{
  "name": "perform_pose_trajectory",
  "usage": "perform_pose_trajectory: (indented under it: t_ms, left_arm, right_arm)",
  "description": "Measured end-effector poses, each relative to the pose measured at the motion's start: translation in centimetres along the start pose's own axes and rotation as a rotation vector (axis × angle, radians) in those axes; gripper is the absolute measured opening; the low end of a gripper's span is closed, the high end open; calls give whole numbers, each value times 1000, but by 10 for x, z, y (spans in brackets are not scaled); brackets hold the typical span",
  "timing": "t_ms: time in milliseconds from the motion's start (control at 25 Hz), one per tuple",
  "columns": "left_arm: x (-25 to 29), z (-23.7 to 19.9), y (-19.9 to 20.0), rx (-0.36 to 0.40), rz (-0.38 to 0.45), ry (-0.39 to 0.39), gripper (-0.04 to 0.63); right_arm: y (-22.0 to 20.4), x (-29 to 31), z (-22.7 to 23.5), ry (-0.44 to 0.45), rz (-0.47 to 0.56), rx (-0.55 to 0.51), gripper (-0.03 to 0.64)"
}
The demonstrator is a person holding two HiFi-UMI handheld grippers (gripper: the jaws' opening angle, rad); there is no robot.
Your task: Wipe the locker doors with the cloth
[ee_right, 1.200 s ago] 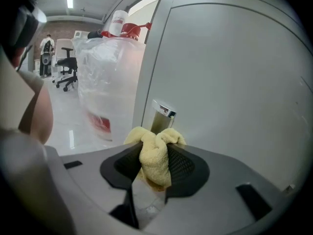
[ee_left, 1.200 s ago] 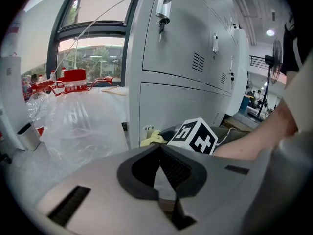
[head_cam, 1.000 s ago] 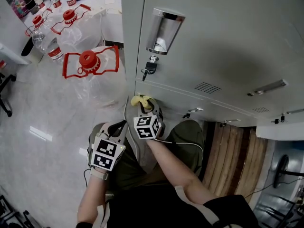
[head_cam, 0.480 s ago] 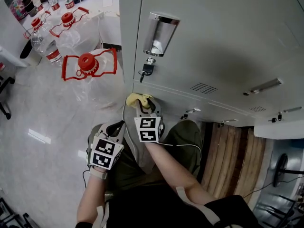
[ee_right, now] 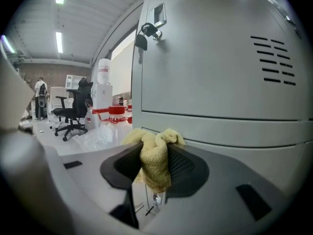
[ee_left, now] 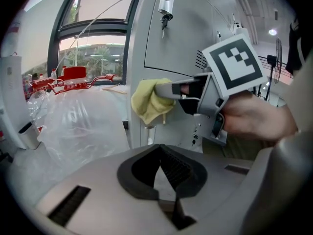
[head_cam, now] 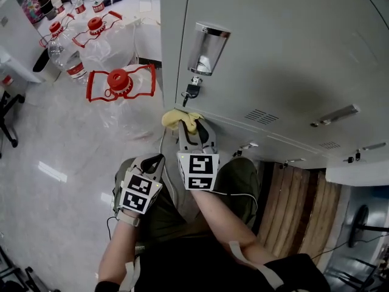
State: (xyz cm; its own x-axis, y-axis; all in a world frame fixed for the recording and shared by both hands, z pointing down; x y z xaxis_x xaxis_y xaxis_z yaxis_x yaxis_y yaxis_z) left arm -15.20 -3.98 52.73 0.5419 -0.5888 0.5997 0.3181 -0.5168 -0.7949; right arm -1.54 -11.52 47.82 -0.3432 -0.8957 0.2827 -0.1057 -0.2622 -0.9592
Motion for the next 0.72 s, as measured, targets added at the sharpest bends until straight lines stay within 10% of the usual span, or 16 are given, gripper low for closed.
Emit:
perform_pose_trajectory:
  t_ms: [400,720]
  left_arm:
    - [-15,6,10,-71,89,-16,11]
    - [-86,-35,44,-146,305,170,11]
  right_arm:
    - [31,-17,5,72,65,-36,149]
    - [72,-29,-22,284,58,-69,147]
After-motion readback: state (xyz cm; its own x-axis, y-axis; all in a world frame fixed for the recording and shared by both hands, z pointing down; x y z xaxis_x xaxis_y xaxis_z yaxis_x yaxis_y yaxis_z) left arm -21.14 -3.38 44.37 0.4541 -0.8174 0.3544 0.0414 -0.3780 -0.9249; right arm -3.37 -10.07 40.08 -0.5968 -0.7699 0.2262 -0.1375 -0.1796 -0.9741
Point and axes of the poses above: the fingertips, and each gripper's own axes: x forward along the fingers, z to its right, y out of its top, the point moved 8 cm from there along -x, backward along the fingers
